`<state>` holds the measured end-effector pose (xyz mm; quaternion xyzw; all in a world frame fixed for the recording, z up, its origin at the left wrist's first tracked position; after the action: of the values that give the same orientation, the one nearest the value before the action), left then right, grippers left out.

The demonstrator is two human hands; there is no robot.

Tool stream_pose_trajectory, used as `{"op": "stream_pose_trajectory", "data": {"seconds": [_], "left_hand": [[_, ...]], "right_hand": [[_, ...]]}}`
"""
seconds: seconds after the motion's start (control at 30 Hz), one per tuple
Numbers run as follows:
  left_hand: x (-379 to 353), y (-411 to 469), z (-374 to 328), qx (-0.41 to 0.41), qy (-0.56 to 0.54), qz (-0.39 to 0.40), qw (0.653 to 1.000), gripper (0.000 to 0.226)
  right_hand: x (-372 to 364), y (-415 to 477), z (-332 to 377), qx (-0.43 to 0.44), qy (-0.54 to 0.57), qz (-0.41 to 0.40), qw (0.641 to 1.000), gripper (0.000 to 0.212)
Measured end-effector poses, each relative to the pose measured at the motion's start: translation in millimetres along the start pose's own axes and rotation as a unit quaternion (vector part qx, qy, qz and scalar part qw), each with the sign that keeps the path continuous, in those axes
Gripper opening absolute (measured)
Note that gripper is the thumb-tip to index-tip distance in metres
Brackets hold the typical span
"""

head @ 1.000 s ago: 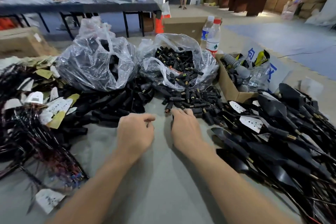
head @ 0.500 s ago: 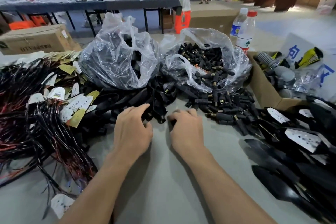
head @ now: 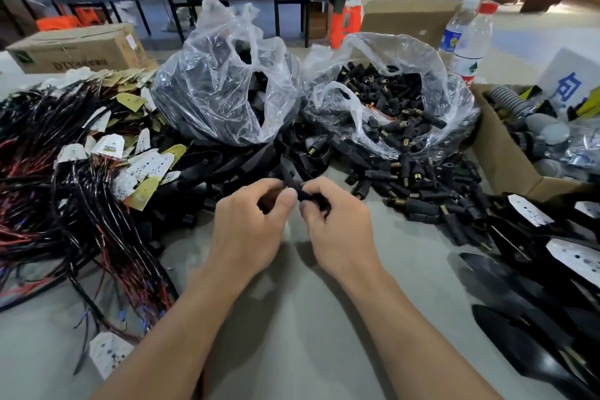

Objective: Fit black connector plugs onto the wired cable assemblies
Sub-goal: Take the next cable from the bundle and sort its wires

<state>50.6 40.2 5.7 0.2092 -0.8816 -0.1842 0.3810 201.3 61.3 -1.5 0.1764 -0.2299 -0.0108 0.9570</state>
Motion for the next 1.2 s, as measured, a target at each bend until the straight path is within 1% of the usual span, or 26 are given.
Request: {"op": "stream_pose_trajectory", "data": {"seconds": [0.03,0.07,0.1,0.13,0.17,0.2,0.23,0.27,0.33,0.37,0.4,0.43,0.5,0.53,0.57,0.67,0.8,0.9,0.97,1.03,1.1,1.2], "left_hand": [[-2,0,-1,0.028,-0.053,0.019,0.998,0.035],[-5,1,-2,0.066,-0.138,0.047,0.987,0.032],[-8,2,-3,0.109,-0.248,0.074,0.96,0.024],[-10,2,-6,0.152,-0.359,0.099,0.916,0.015],[-10,3,-9,0.182,-0.44,0.113,0.872,0.016],[-9,5,-10,0.205,-0.483,0.121,0.843,0.021],[-5,7,-10,0.216,-0.489,0.126,0.836,0.023],[-1,10,-9,0.221,-0.478,0.124,0.841,0.02],[13,20,-4,0.213,-0.435,0.1,0.869,0.015],[23,27,1,0.208,-0.421,0.079,0.879,0.014],[36,35,5,0.205,-0.413,0.06,0.886,0.012],[49,42,10,0.202,-0.411,0.047,0.887,0.012],[74,53,24,0.213,-0.403,0.035,0.889,0.021],[85,56,32,0.226,-0.39,0.031,0.892,0.028],[93,58,41,0.238,-0.378,0.027,0.894,0.034],[111,59,63,0.25,-0.385,0.008,0.889,0.036],[140,58,86,0.246,-0.426,-0.023,0.87,0.037],[154,58,98,0.243,-0.437,-0.038,0.865,0.038],[157,58,103,0.243,-0.439,-0.037,0.864,0.038],[160,59,106,0.239,-0.442,-0.034,0.864,0.039],[162,60,107,0.233,-0.45,-0.034,0.861,0.038],[162,61,107,0.223,-0.459,-0.042,0.859,0.038]], "right_hand": [[0,0,3,-0.013,0.035,0.005,0.999,0.013],[1,1,5,-0.028,0.078,0.011,0.997,0.013],[1,2,7,-0.039,0.111,0.02,0.993,0.015],[0,1,9,-0.042,0.129,0.035,0.99,0.017],[-2,0,11,-0.043,0.133,0.054,0.989,0.02],[-4,-2,12,-0.048,0.136,0.072,0.987,0.022],[-6,-4,13,-0.055,0.138,0.082,0.985,0.022],[-8,-7,14,-0.064,0.14,0.078,0.985,0.023],[-10,-11,16,-0.081,0.118,0.038,0.989,0.026],[-12,-14,17,-0.08,0.093,0.024,0.992,0.022],[-17,-17,19,-0.07,0.063,0.032,0.995,0.017],[-25,-22,23,-0.058,0.034,0.066,0.996,0.012],[-48,-36,35,-0.035,-0.008,0.176,0.984,0.004],[-62,-42,42,-0.019,-0.027,0.217,0.976,0.008],[-76,-46,50,-0.007,-0.039,0.24,0.97,0.012],[-113,-47,77,-0.035,-0.014,0.258,0.965,0.021],[-151,-41,103,-0.043,-0.057,0.229,0.971,0.033],[-167,-37,120,0.012,-0.114,0.194,0.974,0.041],[-173,-34,126,0.053,-0.142,0.189,0.97,0.038],[-174,-26,125,0.063,-0.158,0.192,0.966,0.03],[-171,-16,119,0.042,-0.156,0.201,0.966,0.029],[-162,-4,110,-0.059,-0.093,0.227,0.968,0.03]]}}
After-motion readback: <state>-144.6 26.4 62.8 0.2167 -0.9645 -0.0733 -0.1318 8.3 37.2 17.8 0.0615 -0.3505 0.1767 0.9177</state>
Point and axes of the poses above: each hand's wrist, its own y-axis towards the middle knuckle, its own x-axis out of the back of the hand, z = x × y, the point moved 2 cm from there along y, towards the middle knuckle, and after that the axes turned 5 degrees about -x, right-handed, at the moved point
